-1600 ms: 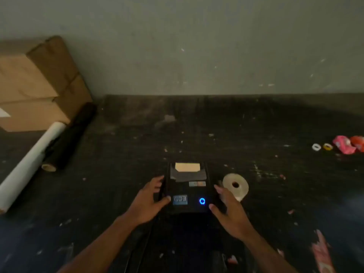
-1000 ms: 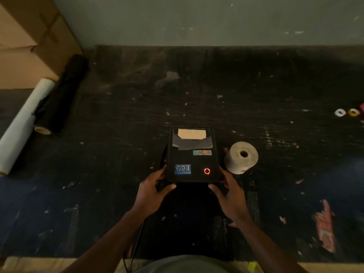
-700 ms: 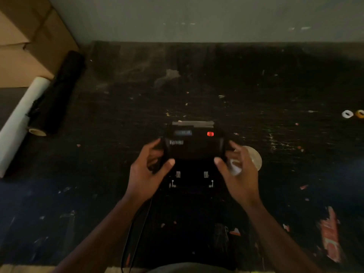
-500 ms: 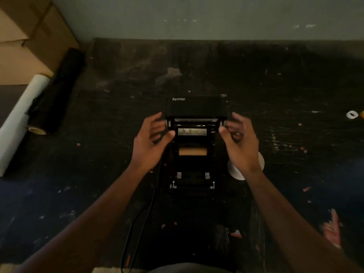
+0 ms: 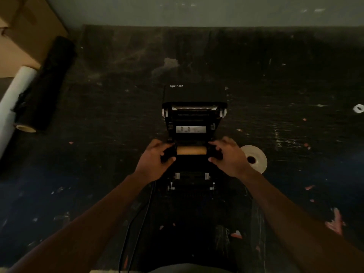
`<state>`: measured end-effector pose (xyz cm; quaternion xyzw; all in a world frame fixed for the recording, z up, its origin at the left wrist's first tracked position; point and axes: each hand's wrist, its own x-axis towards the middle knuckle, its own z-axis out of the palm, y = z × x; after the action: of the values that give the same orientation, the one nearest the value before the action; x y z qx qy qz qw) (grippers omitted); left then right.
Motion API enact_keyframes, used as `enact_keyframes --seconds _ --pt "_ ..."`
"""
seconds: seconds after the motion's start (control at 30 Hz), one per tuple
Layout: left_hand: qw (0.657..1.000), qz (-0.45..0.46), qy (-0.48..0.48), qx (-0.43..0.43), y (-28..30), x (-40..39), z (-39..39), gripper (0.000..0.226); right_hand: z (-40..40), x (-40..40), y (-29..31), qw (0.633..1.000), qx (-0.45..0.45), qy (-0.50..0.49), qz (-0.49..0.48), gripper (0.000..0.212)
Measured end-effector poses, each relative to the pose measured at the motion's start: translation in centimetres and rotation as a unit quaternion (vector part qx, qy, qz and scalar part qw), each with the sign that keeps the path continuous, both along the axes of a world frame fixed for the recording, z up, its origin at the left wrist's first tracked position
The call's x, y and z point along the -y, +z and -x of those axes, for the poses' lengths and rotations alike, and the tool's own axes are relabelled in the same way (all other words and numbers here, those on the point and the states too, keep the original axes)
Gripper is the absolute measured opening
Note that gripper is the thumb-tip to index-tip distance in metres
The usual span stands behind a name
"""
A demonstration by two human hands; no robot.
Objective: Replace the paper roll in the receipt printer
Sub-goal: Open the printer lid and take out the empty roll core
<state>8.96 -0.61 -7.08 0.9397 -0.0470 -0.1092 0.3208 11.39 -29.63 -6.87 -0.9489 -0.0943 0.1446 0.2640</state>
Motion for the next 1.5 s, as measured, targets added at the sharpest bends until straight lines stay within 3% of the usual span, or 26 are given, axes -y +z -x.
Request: enact_keyframes --seconds 0.17,0.27,0.37,0.47,0.73,0.83,0.9,1.0,1.17,1.27,1.33,1.37,1.43,1.47,1.5 --pt "0.999 0.015 0.004 0.036 -0.3 -0.3 -1.2 0.033 -1.2 0.0 0.0 1.000 0.020 0.006 -0.006 0.039" --pt "0.989 0.131 0.060 0.015 1.5 -0.4 -1.1 0.027 -0.9 0.1 2.6 0.991 -0.009 -0.012 -0.131 0.037" --pt "0.952 0.276 0.130 -0.032 4.3 0.4 0.3 0.021 1.1 -0.2 5.9 0.942 -0.098 -0.077 -0.311 0.030" --pt "0.893 0.395 0.195 -0.095 5.6 1.9 3.5 0.018 4.8 -0.1 6.7 0.901 -0.114 -0.145 -0.391 0.024" --pt "0.866 0.400 0.243 -0.177 3.7 6.2 11.9 0.014 15.8 1.8 4.2 0.808 -0.204 -0.325 -0.447 0.013" --pt "0.856 0.397 0.266 -0.196 3.1 7.2 13.1 0.015 18.2 3.9 2.5 0.766 -0.196 -0.407 -0.457 0.005" --pt "0.859 0.387 0.271 -0.197 2.7 7.6 13.5 0.017 18.8 6.2 0.8 0.823 -0.138 -0.431 -0.343 0.011" --pt "0.861 0.382 0.268 -0.202 2.7 8.6 14.1 0.018 19.0 9.6 -2.5 0.915 -0.060 -0.381 -0.116 0.022" --pt "0.857 0.386 0.271 -0.206 2.6 10.9 14.8 0.012 18.6 11.6 -5.9 0.962 -0.038 -0.259 0.076 0.039" --pt "0.864 0.372 0.275 -0.200 2.2 12.0 15.3 0.014 18.5 11.7 -6.0 0.965 -0.010 -0.243 0.095 0.043" --pt "0.867 0.366 0.277 -0.194 1.9 12.7 15.6 0.015 18.6 11.5 -5.3 0.952 -0.012 -0.303 -0.029 0.039" --pt "0.868 0.365 0.277 -0.193 1.8 13.1 15.7 0.016 18.8 11.1 -4.5 0.923 -0.044 -0.352 -0.148 0.036" --pt "0.869 0.362 0.278 -0.194 1.4 13.8 16.0 0.016 19.4 10.1 -2.2 0.807 -0.153 -0.409 -0.398 0.029" --pt "0.868 0.361 0.280 -0.194 1.2 14.2 16.1 0.015 20.0 9.7 -1.3 0.757 -0.194 -0.406 -0.474 0.029" --pt "0.867 0.362 0.281 -0.196 1.0 14.7 16.2 0.014 20.6 9.4 -0.7 0.732 -0.218 -0.394 -0.511 0.029"
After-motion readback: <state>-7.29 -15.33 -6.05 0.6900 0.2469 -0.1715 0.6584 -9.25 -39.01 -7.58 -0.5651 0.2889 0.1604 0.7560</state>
